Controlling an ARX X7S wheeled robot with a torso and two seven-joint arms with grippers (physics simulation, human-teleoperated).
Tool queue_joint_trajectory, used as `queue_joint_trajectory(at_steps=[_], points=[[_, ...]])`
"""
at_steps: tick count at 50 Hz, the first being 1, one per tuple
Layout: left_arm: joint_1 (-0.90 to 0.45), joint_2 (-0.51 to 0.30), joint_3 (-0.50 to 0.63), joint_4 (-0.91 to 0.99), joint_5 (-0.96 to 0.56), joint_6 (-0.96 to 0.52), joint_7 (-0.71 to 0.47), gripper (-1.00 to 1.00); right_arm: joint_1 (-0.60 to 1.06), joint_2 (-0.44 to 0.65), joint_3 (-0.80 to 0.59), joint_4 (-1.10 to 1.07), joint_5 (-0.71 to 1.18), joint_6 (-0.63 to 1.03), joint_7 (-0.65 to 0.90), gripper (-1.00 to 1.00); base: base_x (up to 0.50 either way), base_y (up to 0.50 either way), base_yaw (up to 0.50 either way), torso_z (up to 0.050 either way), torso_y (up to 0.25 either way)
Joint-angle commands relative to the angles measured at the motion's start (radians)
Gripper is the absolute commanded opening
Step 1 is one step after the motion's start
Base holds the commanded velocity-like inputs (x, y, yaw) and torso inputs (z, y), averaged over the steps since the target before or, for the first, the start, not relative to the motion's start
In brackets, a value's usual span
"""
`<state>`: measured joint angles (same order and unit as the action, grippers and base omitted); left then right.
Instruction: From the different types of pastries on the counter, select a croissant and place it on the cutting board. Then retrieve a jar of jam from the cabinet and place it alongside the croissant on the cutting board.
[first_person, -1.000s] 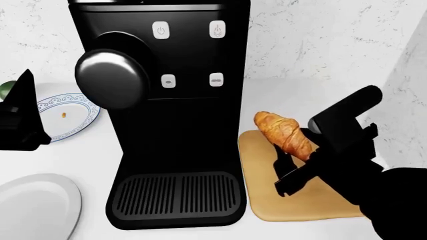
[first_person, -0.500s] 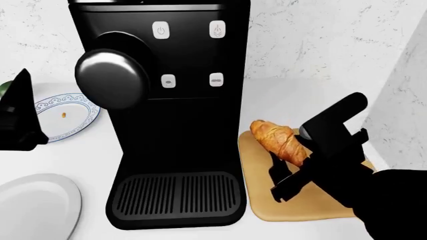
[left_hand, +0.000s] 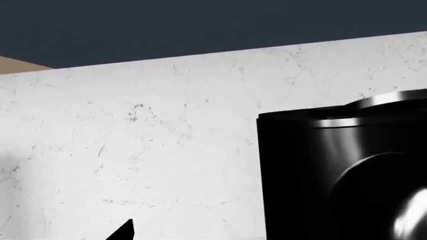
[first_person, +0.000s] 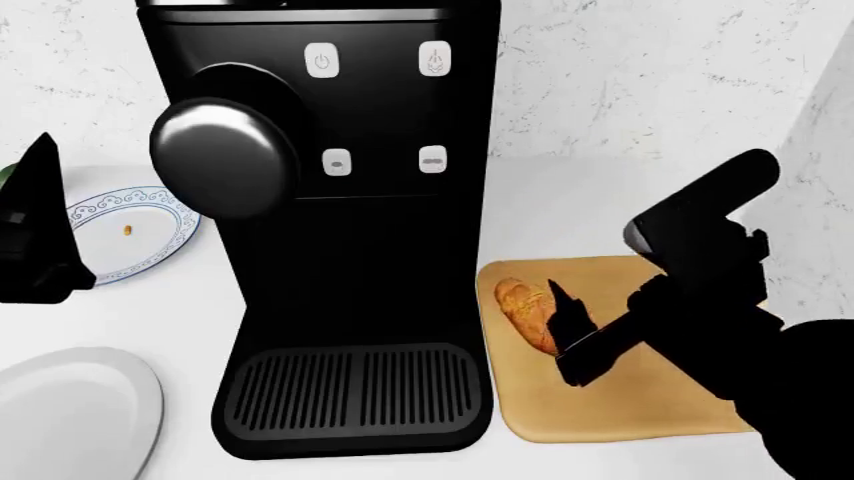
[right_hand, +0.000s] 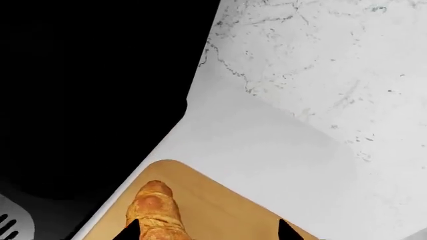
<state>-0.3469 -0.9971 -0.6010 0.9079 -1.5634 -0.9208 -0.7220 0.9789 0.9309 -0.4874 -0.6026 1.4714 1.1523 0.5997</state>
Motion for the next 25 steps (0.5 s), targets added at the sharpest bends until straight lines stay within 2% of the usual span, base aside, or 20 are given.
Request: queue_joint_trajectory(at_steps=[1, 13, 25], points=[[-0.009, -0.013, 0.006, 0.005, -0.03, 0.007, -0.028, 1.0, 0.118, 0.049, 0.074, -0.029, 0.187, 0.008, 0.096, 1.0, 0.0, 0.0, 0.0, 0.0, 0.0], [-0.009, 0.017, 0.029, -0.02, 0.06, 0.005, 0.049, 1.0, 0.273, 0.082, 0.15, -0.045, 0.344, -0.07, 0.312, 1.0, 0.0, 0.0, 0.0, 0.0, 0.0], [-0.005, 0.021, 0.029, -0.022, 0.073, 0.008, 0.06, 1.0, 0.28, 0.085, 0.168, -0.058, 0.359, -0.1, 0.335, 1.0, 0.0, 0.0, 0.0, 0.0, 0.0]])
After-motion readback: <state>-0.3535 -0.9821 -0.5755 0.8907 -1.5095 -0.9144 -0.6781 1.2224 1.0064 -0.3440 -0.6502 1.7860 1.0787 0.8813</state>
